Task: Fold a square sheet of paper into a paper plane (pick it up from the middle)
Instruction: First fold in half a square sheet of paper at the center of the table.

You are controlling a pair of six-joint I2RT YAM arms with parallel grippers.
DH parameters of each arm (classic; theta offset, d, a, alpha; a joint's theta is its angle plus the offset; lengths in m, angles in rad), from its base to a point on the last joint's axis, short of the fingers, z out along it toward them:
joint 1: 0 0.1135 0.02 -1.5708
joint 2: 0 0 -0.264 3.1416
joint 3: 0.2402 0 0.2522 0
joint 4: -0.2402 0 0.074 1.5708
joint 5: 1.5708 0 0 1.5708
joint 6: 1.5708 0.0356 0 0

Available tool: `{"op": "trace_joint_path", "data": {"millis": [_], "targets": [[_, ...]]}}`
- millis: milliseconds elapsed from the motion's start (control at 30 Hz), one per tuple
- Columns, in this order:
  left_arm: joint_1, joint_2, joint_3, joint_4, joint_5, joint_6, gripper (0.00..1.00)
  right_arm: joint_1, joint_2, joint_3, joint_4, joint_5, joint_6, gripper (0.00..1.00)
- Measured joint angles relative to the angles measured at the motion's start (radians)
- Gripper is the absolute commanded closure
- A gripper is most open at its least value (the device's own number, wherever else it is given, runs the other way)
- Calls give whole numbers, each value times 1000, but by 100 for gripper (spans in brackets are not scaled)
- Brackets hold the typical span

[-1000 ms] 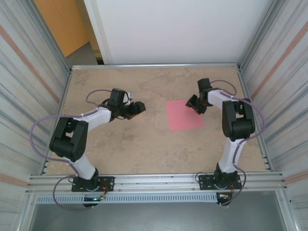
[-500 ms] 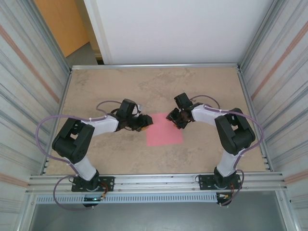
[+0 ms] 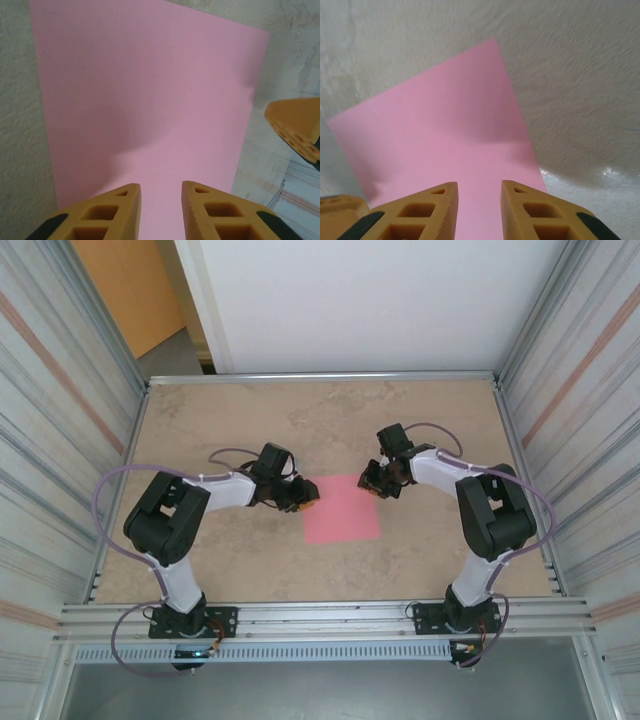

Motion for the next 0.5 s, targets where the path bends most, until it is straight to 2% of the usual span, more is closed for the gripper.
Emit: {"op": "trace_joint_path", "data": {"millis": [133, 500], "targets": [[0, 24, 5, -4, 0, 0, 79, 6, 20, 0, -16, -20, -53, 77], [0, 43, 5, -10, 0, 0, 81, 5, 61, 4, -27, -42, -96, 81]]}}
